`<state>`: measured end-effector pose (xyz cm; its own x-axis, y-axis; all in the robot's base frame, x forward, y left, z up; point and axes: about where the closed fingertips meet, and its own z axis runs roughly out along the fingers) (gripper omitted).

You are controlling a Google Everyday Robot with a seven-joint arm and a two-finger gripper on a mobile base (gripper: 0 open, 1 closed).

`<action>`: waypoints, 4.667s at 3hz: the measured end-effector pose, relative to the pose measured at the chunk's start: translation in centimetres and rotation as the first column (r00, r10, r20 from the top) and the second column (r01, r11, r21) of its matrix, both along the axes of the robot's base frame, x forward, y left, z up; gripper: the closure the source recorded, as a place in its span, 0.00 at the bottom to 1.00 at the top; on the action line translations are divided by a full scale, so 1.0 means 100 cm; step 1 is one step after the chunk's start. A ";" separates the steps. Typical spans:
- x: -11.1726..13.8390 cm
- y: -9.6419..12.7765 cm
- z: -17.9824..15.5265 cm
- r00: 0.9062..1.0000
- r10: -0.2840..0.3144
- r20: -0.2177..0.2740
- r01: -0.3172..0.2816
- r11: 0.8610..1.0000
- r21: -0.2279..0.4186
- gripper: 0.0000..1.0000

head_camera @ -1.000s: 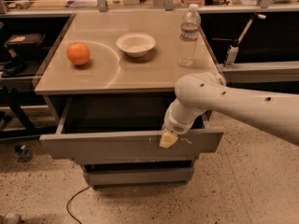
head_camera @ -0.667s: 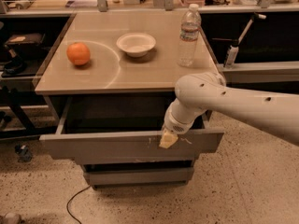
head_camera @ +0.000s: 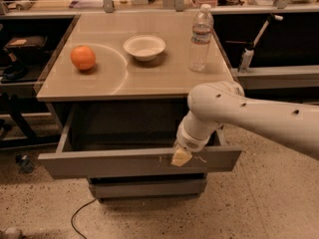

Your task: Open top drawer

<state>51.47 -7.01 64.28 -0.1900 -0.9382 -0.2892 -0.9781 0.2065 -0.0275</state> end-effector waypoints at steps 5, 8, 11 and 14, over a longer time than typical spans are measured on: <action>-0.070 -0.015 0.008 0.992 -0.087 -0.095 0.082 0.995 -0.053 1.00; -0.113 -0.021 0.010 0.978 -0.142 -0.152 0.130 0.988 -0.088 1.00; -0.126 -0.022 0.011 0.975 -0.155 -0.159 0.140 0.985 -0.100 1.00; -0.155 -0.020 0.012 0.958 -0.214 -0.190 0.196 0.974 -0.110 1.00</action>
Offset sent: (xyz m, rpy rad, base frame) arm -0.1391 -0.0527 0.0376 -0.1095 0.1538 -0.1578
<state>35.96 -8.99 65.52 -0.4259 -0.8934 -0.1427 -0.9025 0.4085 0.1364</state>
